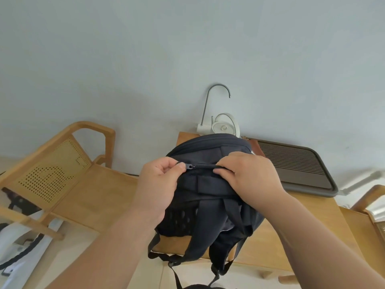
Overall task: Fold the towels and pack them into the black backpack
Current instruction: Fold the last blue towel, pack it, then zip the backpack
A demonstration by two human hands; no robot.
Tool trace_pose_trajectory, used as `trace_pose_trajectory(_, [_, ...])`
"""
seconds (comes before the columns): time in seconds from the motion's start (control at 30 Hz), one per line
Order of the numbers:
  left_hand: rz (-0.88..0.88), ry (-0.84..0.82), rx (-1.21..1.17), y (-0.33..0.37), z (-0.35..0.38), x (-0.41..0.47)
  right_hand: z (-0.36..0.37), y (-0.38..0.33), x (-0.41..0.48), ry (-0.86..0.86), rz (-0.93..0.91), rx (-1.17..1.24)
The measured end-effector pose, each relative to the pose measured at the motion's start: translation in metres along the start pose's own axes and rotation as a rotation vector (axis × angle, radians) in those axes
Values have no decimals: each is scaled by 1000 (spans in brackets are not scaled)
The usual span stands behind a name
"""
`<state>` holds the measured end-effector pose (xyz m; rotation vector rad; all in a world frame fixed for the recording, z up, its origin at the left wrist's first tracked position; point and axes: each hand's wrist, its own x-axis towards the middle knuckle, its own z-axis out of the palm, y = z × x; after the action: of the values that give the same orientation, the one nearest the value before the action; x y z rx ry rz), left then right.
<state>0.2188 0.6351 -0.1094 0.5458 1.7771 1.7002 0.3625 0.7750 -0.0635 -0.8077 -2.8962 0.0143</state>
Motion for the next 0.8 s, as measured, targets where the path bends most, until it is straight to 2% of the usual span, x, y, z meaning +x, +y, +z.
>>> trace_pose_trajectory(0.13, [-112, 63, -54, -16, -24, 8, -9, 19, -4, -50, 95, 1])
trace_pose_trajectory(0.23, [-142, 82, -61, -32, -42, 6, -19, 27, -5, -193, 145, -7])
trace_pose_trajectory(0.33, [-112, 41, -70, -39, -48, -2, -31, 2, 0, -308, 120, -15])
trace_pose_trajectory(0.43, [-73, 22, -52, -36, -50, -3, -42, -50, 10, -228, 91, 102])
trace_pose_trajectory(0.57, [-67, 14, -78, -34, -51, -1, -17, -110, 28, -217, -52, -155])
trace_pose_trajectory(0.67, [-74, 1, -106, -35, -53, 1, 12, -115, 43, -224, -72, -231])
trace_pose_trajectory(0.8, [-110, -20, -159, -39, -53, 2, 22, -105, 41, -150, -153, -211])
